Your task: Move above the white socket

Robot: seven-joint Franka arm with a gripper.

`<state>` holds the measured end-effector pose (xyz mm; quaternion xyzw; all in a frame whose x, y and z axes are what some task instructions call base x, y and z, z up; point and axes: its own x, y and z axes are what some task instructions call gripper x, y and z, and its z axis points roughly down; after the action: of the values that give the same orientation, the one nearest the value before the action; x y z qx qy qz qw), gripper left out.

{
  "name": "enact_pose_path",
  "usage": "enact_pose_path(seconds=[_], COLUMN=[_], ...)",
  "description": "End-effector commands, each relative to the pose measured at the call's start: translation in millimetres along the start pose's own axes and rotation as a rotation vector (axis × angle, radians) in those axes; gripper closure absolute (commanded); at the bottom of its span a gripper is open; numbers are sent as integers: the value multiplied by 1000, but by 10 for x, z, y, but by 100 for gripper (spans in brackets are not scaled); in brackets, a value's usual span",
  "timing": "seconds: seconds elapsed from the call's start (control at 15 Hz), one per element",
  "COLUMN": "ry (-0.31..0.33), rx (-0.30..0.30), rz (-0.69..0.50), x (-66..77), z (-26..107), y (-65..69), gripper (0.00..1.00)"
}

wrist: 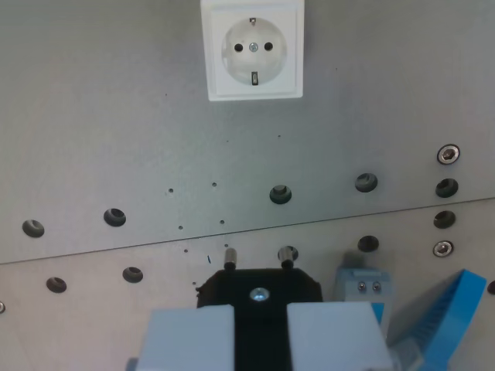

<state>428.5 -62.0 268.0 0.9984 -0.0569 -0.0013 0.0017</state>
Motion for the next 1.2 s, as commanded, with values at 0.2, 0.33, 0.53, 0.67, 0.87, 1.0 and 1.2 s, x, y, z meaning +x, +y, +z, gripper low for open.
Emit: enact_pose_path(seconds=[0.2, 0.33, 0.53, 0.67, 0.87, 1.0, 1.2], ry=[8, 15, 27, 34, 42, 51, 61], rx=[-2, -3, -5, -6, -7, -9, -11], rz=[-3, -6, -9, -12, -16, -20, -23], x=[8, 14, 28, 40, 58, 68, 82], z=[39, 64, 111, 153, 226, 280, 369], y=[2, 2, 3, 4, 6, 7, 10], gripper=[100, 100, 100, 100, 100, 100, 100])
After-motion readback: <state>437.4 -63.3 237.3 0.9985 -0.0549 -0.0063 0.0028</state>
